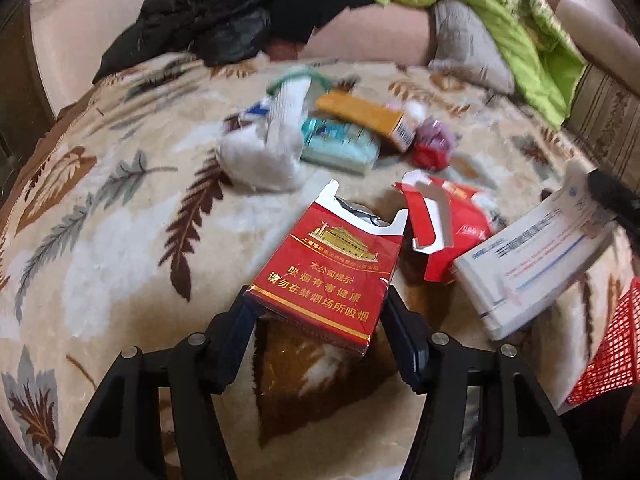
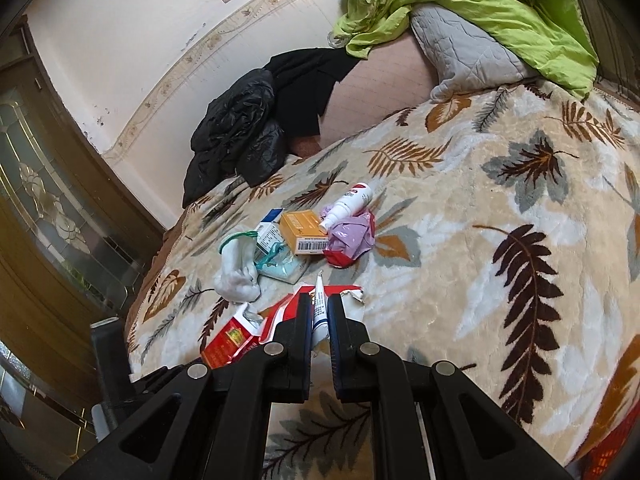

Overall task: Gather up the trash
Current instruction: 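Grasp the red cigarette pack with the left tool while the right holds the white medicine box, then carry the red pack and white box over the red basket and open both tools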

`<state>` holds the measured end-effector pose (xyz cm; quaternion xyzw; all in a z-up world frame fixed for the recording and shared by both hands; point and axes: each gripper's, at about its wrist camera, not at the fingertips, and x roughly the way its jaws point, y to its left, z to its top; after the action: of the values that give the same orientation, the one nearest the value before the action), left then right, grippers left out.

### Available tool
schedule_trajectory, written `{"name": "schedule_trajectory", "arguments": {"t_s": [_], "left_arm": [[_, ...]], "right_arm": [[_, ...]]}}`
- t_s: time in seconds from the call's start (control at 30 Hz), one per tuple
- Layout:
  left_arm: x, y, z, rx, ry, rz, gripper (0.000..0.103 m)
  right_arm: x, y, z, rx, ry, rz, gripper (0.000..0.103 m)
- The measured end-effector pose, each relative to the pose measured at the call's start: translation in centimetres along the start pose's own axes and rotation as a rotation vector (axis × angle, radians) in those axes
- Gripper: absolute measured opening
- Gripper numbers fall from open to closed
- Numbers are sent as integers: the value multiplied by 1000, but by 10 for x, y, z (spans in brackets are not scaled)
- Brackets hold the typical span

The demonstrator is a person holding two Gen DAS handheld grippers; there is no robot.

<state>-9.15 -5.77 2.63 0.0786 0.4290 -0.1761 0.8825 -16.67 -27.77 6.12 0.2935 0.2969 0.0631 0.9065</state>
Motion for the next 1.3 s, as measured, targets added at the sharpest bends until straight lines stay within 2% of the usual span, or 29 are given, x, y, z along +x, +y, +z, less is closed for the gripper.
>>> {"name": "schedule_trajectory", "arguments": {"t_s": [0.13, 0.27, 0.37, 0.67, 1.3], "left_arm": [[-29, -3, -1, 7, -115, -17, 61], [-56, -12, -3, 32, -233, 10, 61], [-64, -16, -2, 47, -272, 26, 61], [-56, -19, -1, 60, -248, 41, 61], [-53, -32, -3, 111, -254, 62, 61]], "right_arm": [[-6, 4, -1, -15, -29, 0, 8], [-15, 3, -1, -11, -71, 15, 8], [-20, 3, 0, -6, -88, 19, 8], [-20, 3, 2, -3, -90, 24, 8], [-22, 4, 1, 1, -104, 8, 8]]}}
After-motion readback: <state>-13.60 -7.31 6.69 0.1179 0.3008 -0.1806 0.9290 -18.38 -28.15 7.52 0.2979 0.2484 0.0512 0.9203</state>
